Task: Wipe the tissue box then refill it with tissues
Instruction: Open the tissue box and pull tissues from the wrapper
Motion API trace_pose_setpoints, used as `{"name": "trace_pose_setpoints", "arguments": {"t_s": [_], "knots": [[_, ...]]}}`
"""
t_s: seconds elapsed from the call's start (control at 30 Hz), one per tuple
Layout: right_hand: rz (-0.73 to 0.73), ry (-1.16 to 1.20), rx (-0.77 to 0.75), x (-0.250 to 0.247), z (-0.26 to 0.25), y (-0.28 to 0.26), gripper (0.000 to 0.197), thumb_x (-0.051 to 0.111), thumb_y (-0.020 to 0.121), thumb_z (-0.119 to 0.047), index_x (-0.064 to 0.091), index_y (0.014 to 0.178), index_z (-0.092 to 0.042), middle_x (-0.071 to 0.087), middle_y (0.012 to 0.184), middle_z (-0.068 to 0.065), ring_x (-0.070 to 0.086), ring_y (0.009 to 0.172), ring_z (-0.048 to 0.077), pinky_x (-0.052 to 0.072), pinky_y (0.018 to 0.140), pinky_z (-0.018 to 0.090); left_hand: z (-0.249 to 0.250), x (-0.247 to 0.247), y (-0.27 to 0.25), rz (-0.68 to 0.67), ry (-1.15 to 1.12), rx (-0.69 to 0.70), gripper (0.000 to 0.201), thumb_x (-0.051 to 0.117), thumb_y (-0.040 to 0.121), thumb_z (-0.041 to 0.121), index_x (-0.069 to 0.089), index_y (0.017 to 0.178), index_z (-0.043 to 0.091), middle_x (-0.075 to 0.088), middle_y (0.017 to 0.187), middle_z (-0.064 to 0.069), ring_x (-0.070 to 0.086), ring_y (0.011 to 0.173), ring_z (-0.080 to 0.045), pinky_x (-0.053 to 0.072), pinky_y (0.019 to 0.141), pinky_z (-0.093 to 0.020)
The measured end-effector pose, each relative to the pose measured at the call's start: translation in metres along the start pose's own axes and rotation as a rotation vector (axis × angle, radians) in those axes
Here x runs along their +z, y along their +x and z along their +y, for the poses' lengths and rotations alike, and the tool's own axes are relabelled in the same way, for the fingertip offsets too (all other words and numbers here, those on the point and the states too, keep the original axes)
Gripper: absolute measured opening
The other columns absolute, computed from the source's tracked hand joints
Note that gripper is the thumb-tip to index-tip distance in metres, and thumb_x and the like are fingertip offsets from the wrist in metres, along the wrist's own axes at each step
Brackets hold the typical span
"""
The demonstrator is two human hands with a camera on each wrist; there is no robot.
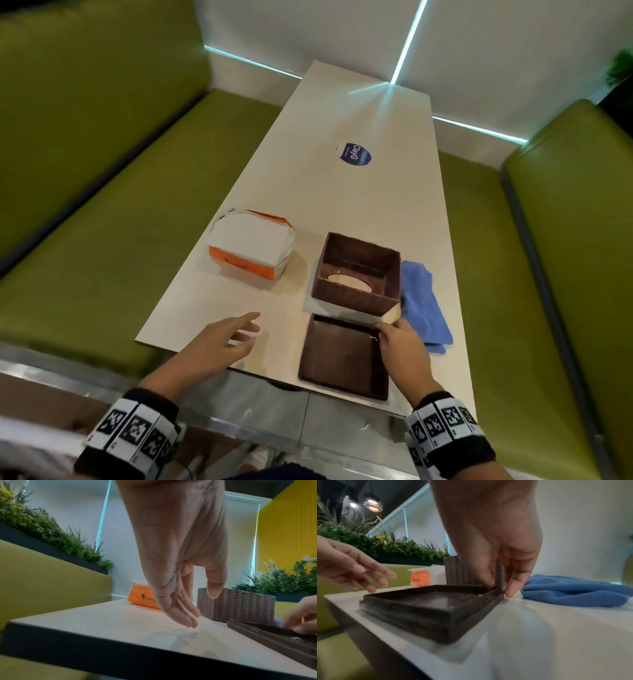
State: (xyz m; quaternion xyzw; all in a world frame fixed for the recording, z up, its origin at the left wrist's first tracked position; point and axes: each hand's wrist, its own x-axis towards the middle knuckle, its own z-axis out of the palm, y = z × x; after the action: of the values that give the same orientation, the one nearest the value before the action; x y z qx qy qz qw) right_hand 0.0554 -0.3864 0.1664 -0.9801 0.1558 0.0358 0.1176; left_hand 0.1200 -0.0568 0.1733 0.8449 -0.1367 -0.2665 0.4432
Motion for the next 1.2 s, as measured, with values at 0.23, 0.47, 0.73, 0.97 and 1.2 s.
{"name": "trace_pose_setpoints", "arguments": {"t_s": [0.23, 0.47, 0.73, 0.97, 1.2], "knots": [[0.104, 0.036, -0.228, -0.028, -0.071, -0.011, 0.016, 0.065, 0.083, -0.010, 0.072, 0.096, -0.014, 0.065, 0.090, 0.006, 0.065, 0.075, 0.026, 0.054, 0.060, 0.036, 0.024, -0.049, 0.011, 0.140, 0.011, 0.095, 0.025, 0.057, 0.094, 0.012, 0.068, 0.097, 0.035, 0.067, 0.105, 0.019, 0.061, 0.101, 0.004, 0.046, 0.082, -0.014], [-0.094, 0.244, -0.488, -0.043, -0.184, 0.042, 0.044, 0.043, 0.093, -0.005, 0.048, 0.137, -0.009, 0.051, 0.135, 0.011, 0.049, 0.124, 0.027, 0.038, 0.103, 0.035, 0.069, -0.085, 0.078, 0.302, 0.138, 0.207, 0.040, 0.043, 0.092, -0.004, 0.068, 0.114, 0.016, 0.066, 0.120, 0.002, 0.057, 0.109, -0.013, 0.042, 0.096, -0.025], [-0.152, -0.066, -0.503, -0.012, -0.200, 0.080, 0.030, 0.044, 0.088, -0.008, 0.054, 0.116, -0.013, 0.055, 0.118, 0.005, 0.057, 0.107, 0.030, 0.039, 0.090, 0.043, 0.071, -0.093, 0.144, 0.107, 0.514, 0.070, 0.051, 0.032, 0.094, -0.007, 0.047, 0.141, 0.009, 0.049, 0.145, -0.013, 0.042, 0.136, -0.028, 0.033, 0.111, -0.033], [-0.162, -0.017, -0.501, -0.006, -0.191, 0.072, 0.030, 0.046, 0.091, -0.015, 0.055, 0.119, -0.018, 0.055, 0.121, 0.001, 0.056, 0.110, 0.025, 0.037, 0.089, 0.043, 0.053, -0.093, 0.165, 0.029, 0.732, -0.020, 0.047, 0.036, 0.094, 0.011, 0.047, 0.138, 0.023, 0.060, 0.129, -0.011, 0.045, 0.123, -0.034, 0.037, 0.106, -0.048], [-0.175, 0.042, -0.427, -0.014, -0.191, 0.071, 0.032, 0.034, 0.098, -0.017, 0.057, 0.121, -0.019, 0.058, 0.121, 0.002, 0.057, 0.109, 0.027, 0.035, 0.091, 0.044, 0.065, -0.099, 0.167, -0.081, 0.852, -0.114, 0.050, 0.055, 0.096, 0.034, 0.043, 0.143, 0.020, 0.056, 0.134, -0.008, 0.032, 0.133, -0.031, 0.036, 0.106, -0.042]]}}
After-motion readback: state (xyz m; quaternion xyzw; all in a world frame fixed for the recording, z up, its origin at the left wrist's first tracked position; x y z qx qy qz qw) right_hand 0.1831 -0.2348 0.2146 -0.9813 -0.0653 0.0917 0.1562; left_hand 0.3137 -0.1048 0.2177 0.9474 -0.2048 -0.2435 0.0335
